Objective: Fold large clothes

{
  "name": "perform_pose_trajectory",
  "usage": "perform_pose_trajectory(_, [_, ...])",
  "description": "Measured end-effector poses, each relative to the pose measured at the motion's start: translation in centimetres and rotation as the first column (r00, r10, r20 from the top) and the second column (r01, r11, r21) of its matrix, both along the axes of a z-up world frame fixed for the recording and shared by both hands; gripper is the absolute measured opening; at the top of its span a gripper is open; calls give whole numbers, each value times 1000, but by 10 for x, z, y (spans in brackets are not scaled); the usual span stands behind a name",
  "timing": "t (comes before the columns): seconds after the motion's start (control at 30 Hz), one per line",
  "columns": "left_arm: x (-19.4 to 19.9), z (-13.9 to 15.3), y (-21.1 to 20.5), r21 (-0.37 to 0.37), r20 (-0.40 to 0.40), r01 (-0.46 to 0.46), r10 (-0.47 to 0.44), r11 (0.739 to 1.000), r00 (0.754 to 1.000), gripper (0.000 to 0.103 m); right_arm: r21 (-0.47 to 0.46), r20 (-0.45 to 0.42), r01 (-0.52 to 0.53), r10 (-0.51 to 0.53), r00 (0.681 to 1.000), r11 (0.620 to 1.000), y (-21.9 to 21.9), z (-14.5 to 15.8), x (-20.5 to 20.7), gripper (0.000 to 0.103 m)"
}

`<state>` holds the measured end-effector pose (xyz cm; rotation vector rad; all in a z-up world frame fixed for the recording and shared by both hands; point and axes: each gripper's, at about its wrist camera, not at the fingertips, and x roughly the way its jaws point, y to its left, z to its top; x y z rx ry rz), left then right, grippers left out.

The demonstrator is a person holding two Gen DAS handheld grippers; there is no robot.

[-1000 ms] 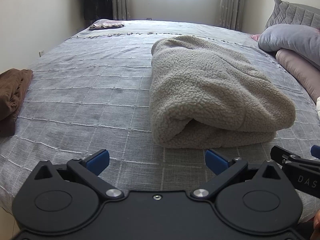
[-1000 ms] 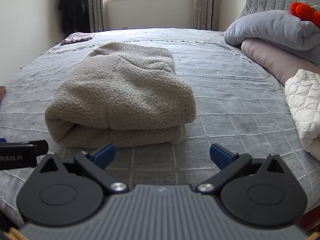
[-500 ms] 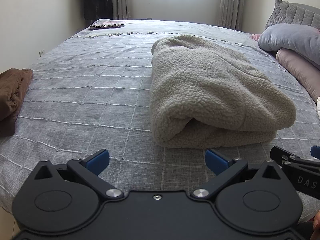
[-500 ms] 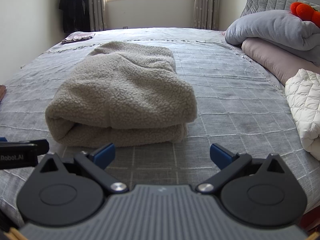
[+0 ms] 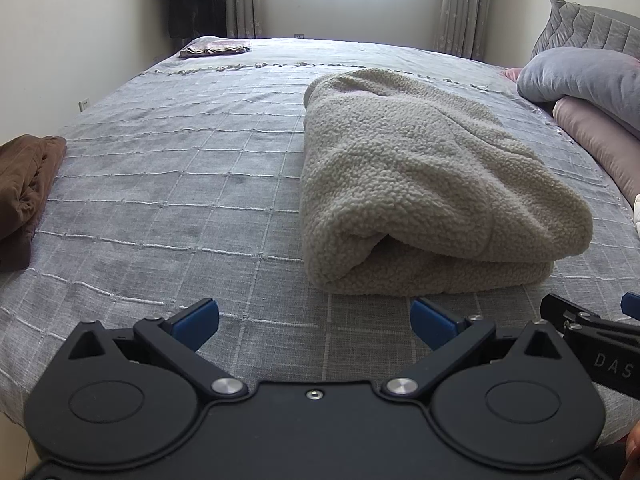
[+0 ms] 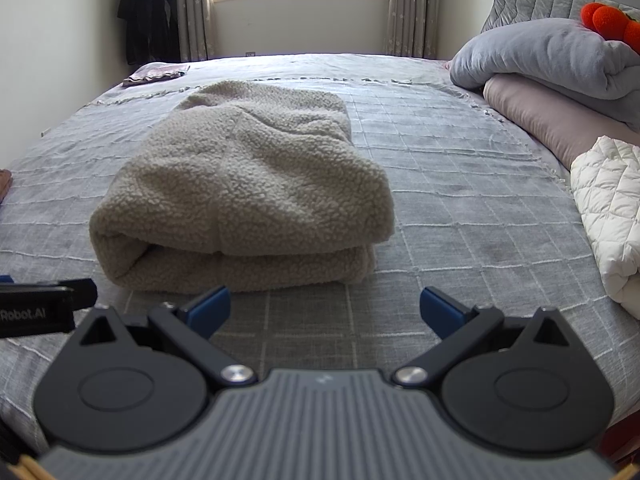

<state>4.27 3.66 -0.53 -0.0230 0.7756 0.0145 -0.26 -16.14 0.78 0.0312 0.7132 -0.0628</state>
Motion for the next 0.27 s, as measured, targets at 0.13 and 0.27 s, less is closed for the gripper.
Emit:
perform_pose_trajectory(0.13, [0,-2,1,-2,-5,1,-1,1000,1000,103,0,-2,0,0,1000,1000,0,-1,0,103])
perform_pose_trajectory(0.27, [2,-5,3,-10,-9,-5,5,1000,1000,103,3,-4,0,0,1000,1000,-1,-4,0,103])
